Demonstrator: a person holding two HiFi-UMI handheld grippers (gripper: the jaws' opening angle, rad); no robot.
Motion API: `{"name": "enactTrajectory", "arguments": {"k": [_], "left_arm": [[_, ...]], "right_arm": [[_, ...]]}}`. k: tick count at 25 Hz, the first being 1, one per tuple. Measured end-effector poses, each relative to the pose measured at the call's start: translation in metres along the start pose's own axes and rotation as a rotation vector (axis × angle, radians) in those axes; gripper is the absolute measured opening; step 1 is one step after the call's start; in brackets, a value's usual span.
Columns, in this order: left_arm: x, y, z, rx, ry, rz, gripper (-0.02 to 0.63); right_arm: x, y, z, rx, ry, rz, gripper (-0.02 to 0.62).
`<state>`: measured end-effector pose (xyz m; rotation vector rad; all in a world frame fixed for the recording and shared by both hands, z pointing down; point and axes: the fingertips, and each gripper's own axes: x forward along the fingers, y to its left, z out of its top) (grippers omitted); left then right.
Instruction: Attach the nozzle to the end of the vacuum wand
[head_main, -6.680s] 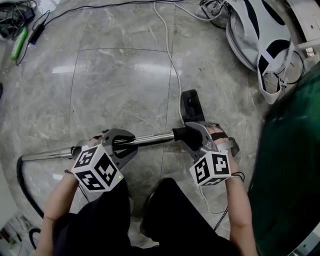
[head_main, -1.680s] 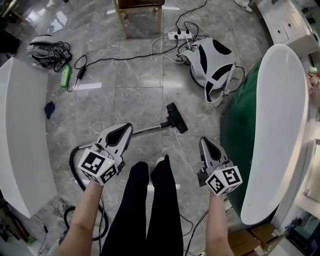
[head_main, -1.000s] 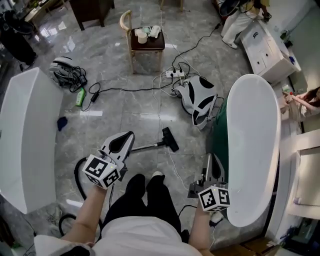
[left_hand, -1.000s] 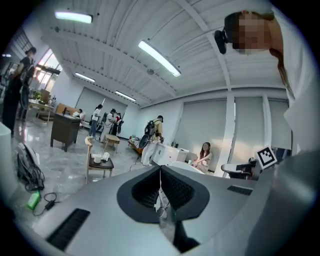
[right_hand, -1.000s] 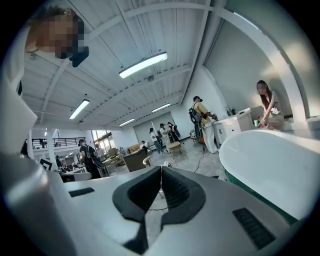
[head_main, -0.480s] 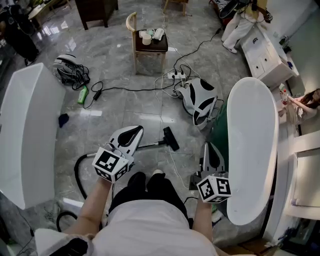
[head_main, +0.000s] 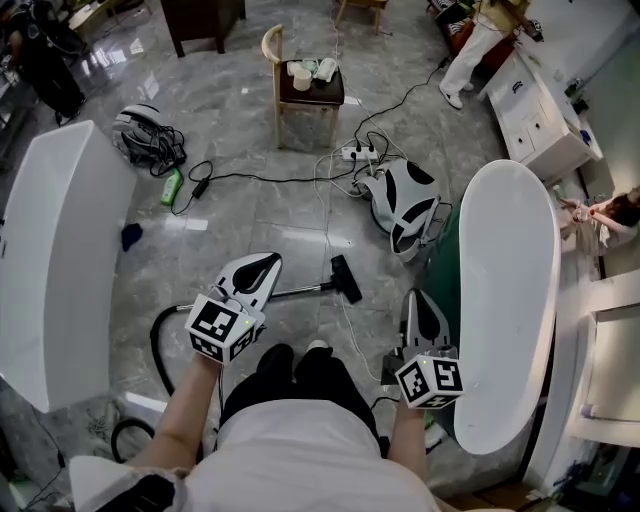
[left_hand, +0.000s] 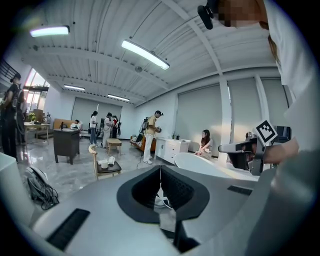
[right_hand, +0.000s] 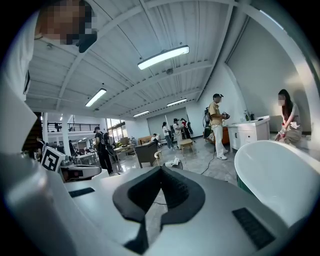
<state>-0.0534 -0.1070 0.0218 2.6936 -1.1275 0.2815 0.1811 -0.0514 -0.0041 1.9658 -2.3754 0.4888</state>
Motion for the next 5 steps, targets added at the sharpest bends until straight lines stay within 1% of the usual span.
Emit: {"name": "enactTrajectory", "arguments": {"k": [5], "left_arm": [[-0.0007,0.0007,-0.0055,-0.005,0.02,0.028,0.011]], "right_arm": [[-0.0034,-0.0036,-0.0045,0.006,0.008,-0.007,0.015]]}}
